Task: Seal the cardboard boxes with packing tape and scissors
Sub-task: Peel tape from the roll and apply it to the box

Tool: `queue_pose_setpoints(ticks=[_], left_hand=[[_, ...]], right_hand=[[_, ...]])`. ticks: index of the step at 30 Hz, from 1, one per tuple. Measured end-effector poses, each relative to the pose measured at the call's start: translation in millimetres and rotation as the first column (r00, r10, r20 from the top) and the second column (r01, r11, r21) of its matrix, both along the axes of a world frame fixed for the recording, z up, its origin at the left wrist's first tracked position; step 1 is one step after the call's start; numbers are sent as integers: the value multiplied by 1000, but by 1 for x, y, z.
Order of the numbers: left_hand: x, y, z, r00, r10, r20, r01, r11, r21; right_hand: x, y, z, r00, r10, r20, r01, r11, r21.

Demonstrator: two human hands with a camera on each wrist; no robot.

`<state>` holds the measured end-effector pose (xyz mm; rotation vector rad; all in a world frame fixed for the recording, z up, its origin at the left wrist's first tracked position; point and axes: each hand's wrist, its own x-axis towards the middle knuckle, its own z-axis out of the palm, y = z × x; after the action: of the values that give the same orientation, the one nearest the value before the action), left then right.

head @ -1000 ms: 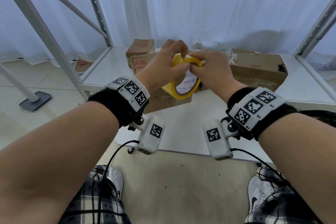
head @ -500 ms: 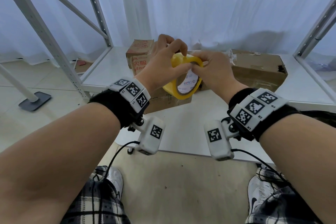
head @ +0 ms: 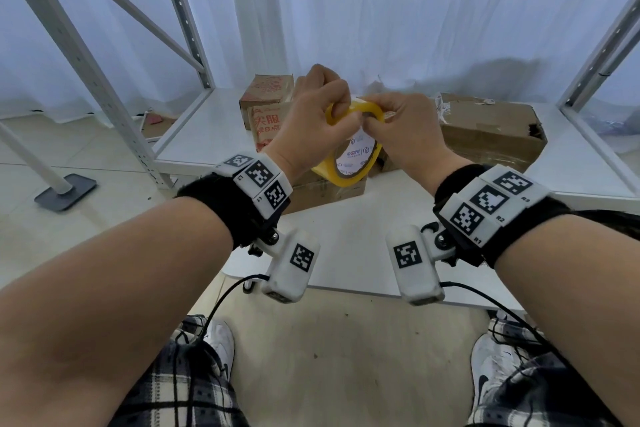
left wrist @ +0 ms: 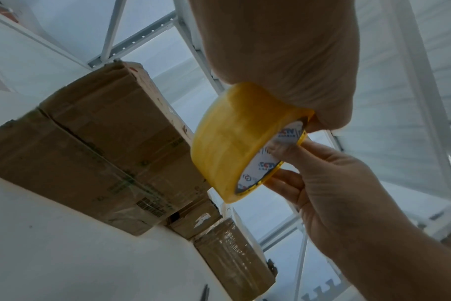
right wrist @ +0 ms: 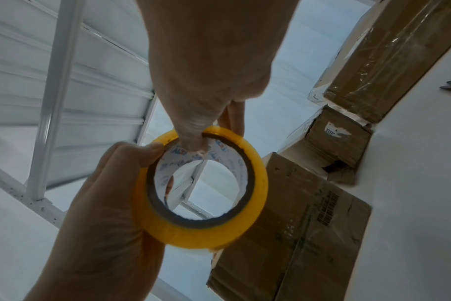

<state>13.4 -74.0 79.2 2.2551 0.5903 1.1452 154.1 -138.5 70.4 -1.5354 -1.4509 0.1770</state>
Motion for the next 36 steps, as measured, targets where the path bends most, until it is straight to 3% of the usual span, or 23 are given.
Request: queue_pose_setpoints(ticks=[36], left_hand=[[6, 0, -4, 999, -29, 20, 30, 996, -84]], right_hand=[[6, 4, -9, 999, 42, -23, -42, 999, 16]])
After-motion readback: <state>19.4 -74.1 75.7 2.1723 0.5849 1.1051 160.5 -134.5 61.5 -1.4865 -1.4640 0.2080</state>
